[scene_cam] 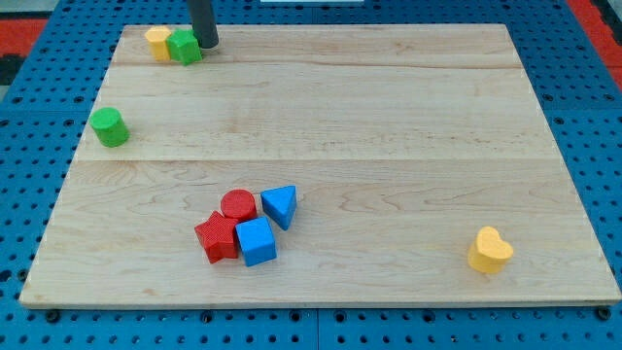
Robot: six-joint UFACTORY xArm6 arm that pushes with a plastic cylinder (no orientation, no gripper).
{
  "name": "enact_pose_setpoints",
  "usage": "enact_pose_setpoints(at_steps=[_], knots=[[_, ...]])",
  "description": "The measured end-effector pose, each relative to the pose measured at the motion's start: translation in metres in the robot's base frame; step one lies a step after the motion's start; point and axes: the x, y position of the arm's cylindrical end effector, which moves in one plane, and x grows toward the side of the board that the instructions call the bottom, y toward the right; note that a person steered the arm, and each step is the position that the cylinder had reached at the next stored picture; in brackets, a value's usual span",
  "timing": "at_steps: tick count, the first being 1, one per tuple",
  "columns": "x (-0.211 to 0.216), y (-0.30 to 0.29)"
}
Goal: Slide the green circle towards the top side of the board
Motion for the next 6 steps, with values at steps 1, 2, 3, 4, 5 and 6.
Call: enact_pose_setpoints(at_steps=[1,2,3,4,5,6], knots=[[0.088,0.027],[0.152,-0.005],[0.199,-0.053],[0.21,-0.094],[0.15,-0.088],[0.088,-0.086]])
